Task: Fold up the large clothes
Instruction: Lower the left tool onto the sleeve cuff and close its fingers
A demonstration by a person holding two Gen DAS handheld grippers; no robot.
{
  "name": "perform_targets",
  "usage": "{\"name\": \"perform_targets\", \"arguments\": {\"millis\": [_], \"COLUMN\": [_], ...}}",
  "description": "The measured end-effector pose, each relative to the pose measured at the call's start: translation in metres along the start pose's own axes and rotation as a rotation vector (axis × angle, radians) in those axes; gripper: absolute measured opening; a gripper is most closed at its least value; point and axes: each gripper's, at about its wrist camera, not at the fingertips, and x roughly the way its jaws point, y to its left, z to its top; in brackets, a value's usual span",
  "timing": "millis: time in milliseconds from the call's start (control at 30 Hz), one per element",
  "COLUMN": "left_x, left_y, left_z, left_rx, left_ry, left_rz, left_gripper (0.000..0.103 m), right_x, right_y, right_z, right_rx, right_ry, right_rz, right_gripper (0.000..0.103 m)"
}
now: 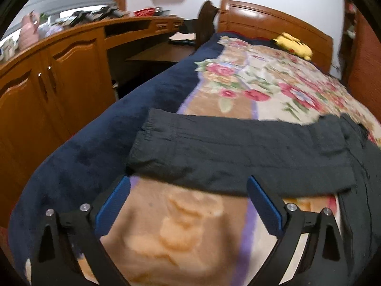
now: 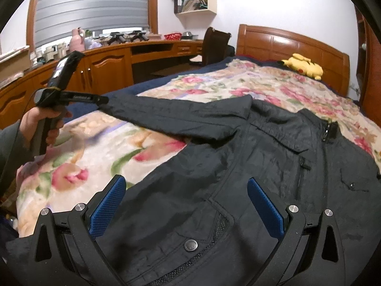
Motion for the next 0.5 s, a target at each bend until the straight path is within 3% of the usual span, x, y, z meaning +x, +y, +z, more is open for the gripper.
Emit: {"name": "perform_targets", "arguments": {"millis": [167,500], "left_x": [0.019,0.047], "left_y": [0.02,0.058], "left_z": [0.003,0.005], "left_rx": [-0.113,-0.256], "left_ry": [0.015,0.048], "left_rz": [-0.013,0.002], "left_gripper": [0.086,0.079], "right_x": [0.004,0.008], "right_y": [-0.002,-0.006], "right_z": [-0.003,-0.004], "right_rx": [0.008,0.024], "right_ry": [0.015,0.028], "right_rz": [0.008,0.014], "right_gripper": [0.103,0.103]}}
